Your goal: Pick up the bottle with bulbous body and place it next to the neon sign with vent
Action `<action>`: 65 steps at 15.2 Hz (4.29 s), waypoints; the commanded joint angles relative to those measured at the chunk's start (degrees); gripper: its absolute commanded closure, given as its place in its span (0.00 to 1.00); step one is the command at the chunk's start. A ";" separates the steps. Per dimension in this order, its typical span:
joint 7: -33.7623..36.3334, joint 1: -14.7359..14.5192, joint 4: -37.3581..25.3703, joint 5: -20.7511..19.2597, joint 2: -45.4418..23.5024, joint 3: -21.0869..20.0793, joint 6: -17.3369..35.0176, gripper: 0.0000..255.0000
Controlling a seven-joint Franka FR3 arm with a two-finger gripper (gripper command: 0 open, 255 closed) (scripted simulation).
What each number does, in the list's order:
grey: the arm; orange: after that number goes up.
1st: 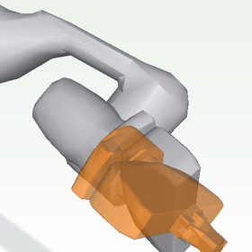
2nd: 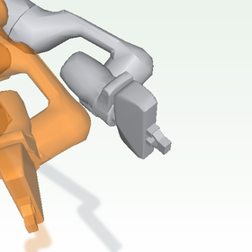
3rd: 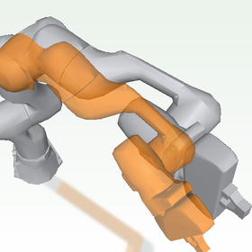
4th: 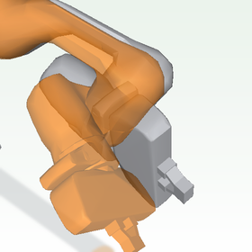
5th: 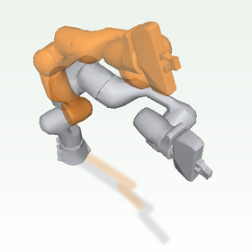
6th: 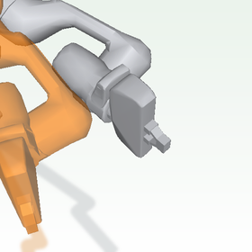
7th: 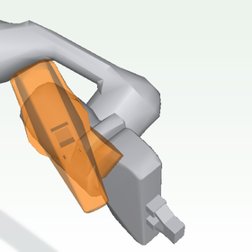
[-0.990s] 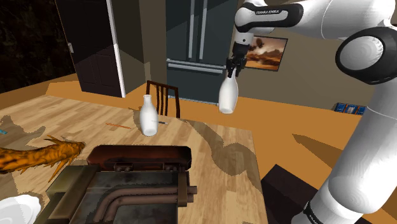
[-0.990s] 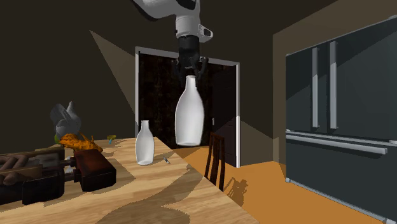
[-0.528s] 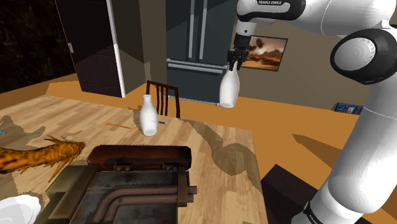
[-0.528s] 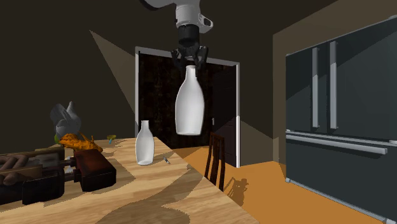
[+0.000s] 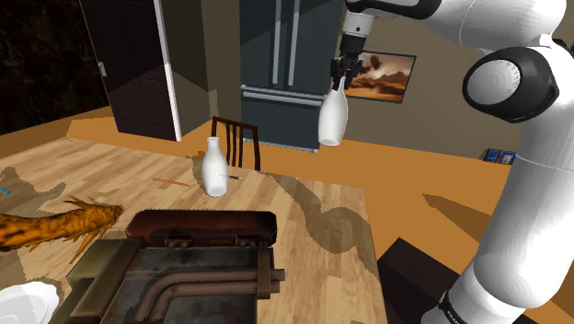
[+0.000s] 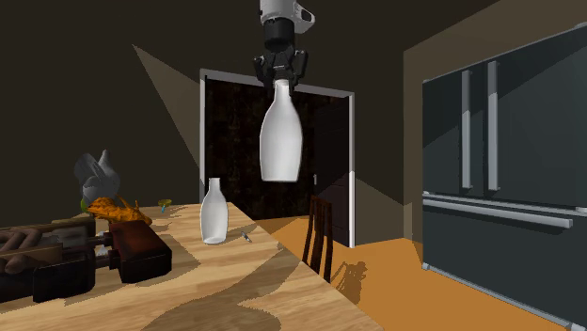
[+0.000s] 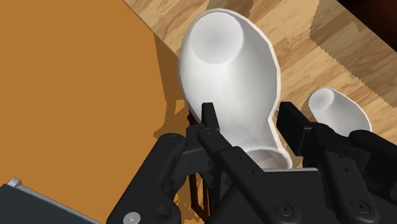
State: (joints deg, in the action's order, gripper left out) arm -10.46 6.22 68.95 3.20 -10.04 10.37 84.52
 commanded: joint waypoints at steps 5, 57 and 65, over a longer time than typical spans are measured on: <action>-0.29 0.87 -10.96 0.94 -4.05 0.24 -6.96 1.00; 62.43 -21.80 19.66 2.38 29.47 -40.88 -8.76 1.00; 78.26 -24.34 9.01 -2.25 18.94 -54.56 -10.46 1.00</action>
State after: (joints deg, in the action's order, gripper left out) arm 65.19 -17.74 80.09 2.30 11.22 -41.90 74.37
